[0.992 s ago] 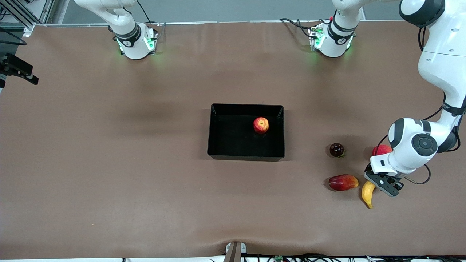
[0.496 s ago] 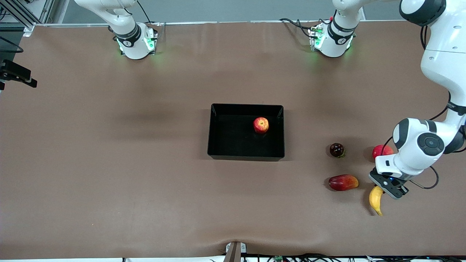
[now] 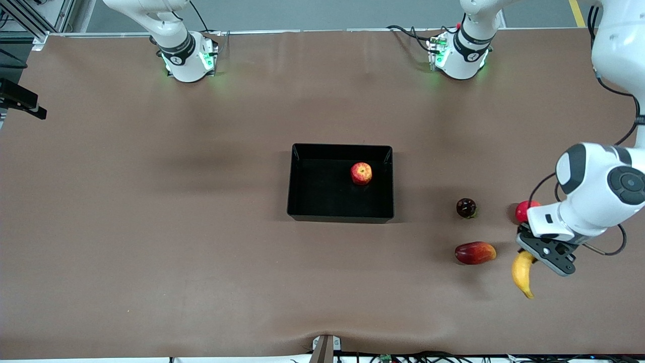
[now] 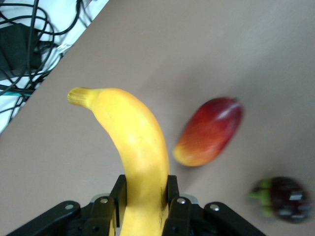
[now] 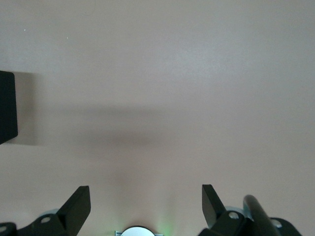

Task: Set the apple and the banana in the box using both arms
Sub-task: 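Lift the banana and carry it over the box with the left gripper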

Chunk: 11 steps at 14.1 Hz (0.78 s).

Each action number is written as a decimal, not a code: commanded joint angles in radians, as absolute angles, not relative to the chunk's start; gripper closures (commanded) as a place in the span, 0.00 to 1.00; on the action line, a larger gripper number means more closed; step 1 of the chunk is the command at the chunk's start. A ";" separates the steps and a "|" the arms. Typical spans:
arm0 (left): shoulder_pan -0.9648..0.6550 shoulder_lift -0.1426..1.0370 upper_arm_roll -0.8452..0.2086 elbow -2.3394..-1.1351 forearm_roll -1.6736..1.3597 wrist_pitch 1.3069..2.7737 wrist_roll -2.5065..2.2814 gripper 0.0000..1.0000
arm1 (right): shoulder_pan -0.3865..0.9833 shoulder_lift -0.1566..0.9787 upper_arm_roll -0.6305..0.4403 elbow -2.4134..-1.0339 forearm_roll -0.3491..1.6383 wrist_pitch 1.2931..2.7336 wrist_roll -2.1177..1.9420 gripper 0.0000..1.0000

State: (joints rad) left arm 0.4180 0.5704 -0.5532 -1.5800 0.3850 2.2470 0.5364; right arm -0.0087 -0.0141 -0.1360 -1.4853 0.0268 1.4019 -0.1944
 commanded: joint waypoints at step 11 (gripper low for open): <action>0.122 0.529 -0.747 -1.595 0.379 2.063 -0.527 1.00 | -0.023 -0.023 -0.130 -1.502 0.040 1.394 -0.207 0.00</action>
State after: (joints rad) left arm 0.1636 0.5273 -0.7532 -1.6034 0.3795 2.0763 -0.4497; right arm -0.0089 -0.0145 -0.1358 -1.4968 0.0268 1.3986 -0.1944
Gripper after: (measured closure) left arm 0.639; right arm 0.000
